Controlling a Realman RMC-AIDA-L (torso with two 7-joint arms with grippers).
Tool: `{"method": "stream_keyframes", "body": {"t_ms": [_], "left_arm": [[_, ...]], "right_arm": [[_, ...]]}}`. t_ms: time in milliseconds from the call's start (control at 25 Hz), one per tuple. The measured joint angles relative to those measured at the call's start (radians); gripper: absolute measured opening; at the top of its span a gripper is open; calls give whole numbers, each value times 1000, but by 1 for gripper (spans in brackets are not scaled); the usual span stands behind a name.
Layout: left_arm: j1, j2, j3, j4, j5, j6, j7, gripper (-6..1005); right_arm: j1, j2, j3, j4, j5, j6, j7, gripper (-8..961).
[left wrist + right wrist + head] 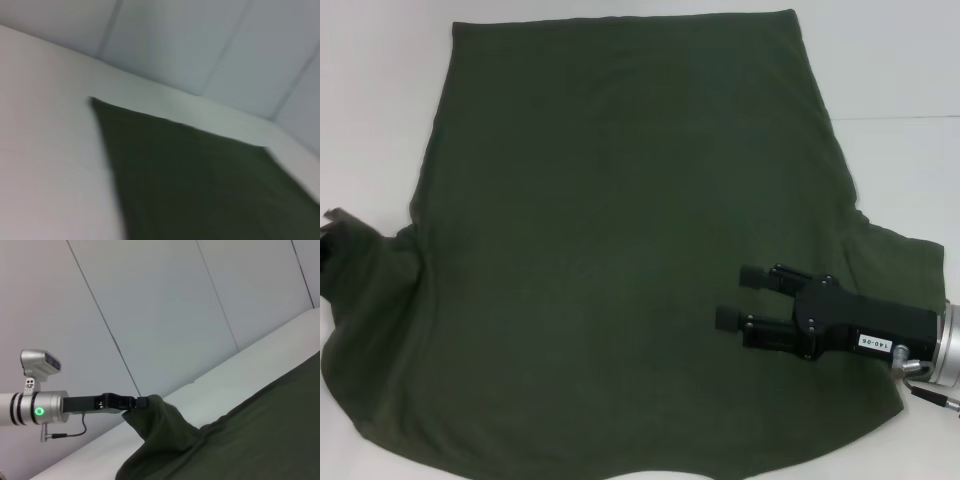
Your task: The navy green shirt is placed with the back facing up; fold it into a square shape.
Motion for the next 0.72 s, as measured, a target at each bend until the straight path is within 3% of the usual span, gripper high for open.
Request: {"method": "stream_keyframes", "body": {"t_ms": [200,400,720], "left_arm": [[-12,2,13,0,0,89,-47,-1],[-24,1,57,-1,0,94,-88,-1],[-62,-18,133,-17,-4,96,-146,23]], "right_arm": [[3,0,0,0,0,0,-1,915],[1,0,-1,0,1,0,-3,915],[0,0,0,0,1,0,-7,915]]}}
